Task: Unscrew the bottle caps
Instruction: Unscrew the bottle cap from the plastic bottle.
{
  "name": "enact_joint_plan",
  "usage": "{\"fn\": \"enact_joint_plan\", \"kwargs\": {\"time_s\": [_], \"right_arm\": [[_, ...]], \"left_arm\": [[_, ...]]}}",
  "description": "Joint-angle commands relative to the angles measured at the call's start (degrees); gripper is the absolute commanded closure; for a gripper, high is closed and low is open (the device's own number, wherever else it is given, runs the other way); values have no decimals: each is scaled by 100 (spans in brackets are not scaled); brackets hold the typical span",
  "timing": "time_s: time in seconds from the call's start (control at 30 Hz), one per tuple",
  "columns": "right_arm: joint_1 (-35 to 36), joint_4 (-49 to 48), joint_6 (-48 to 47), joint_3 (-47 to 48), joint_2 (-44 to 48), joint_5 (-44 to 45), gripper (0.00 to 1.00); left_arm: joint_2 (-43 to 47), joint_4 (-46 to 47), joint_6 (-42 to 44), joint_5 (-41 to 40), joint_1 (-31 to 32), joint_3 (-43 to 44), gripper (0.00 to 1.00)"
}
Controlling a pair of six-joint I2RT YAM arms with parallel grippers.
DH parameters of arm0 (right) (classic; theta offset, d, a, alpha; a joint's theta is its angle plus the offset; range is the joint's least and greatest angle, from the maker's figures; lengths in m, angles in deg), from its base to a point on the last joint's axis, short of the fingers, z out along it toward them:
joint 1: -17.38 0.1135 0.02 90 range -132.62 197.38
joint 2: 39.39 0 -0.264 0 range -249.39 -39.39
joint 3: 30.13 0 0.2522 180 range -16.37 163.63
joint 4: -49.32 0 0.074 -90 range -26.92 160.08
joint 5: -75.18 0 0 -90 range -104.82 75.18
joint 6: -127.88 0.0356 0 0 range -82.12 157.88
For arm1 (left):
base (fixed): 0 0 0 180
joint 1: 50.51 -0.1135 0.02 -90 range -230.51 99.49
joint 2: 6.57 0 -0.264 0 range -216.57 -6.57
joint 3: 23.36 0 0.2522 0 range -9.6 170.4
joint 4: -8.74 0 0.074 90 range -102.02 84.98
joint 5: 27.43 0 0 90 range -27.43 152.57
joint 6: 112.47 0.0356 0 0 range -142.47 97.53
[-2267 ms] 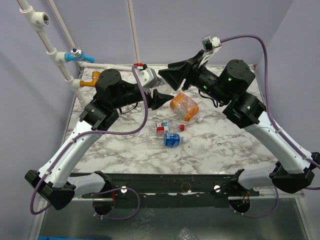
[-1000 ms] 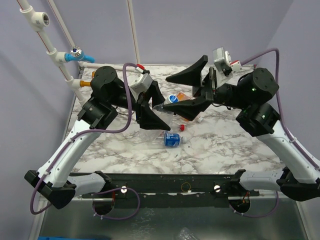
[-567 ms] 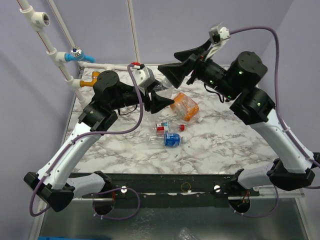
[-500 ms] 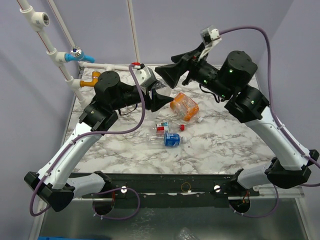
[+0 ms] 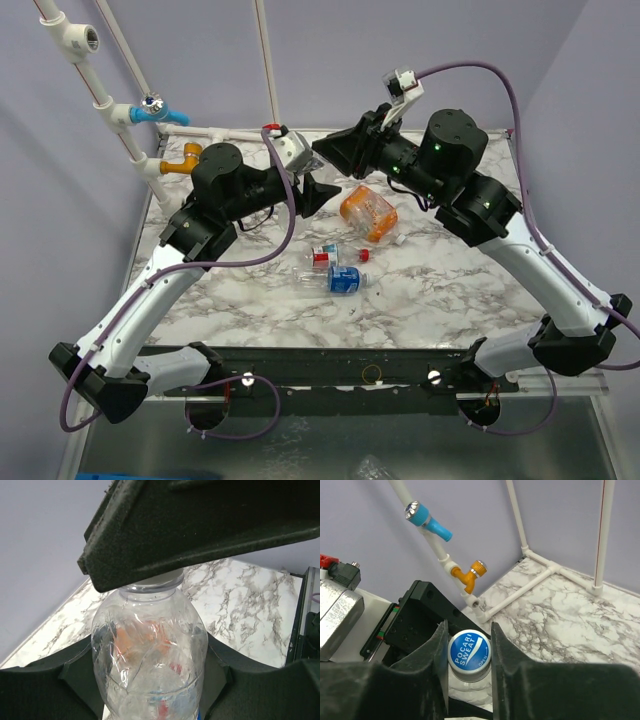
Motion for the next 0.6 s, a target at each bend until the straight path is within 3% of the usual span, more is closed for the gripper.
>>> {"fn": "enact_joint_plan", "kwargs": {"time_s": [0.0,0.1,0.23,0.43,0.57], "right_arm": [[5,-159,25,-195,132,64,84],[5,-337,-124,-315,273,-116,94],[1,-734,-544,-522,582,-913,98],[-4,-1367,-936,-1057,1179,-3714,99],[-4,-1685,-869,-1260,1315,-5057,99]], "left_arm": [[8,61,33,-5,-20,-32,100],[15,61,-97,300,-20,1,100],[-28,57,-781,1541,-20,139,100],[-102,661,-2398,4278,30,300,100],[-114,897,-2802,5045,101,378,100]]}}
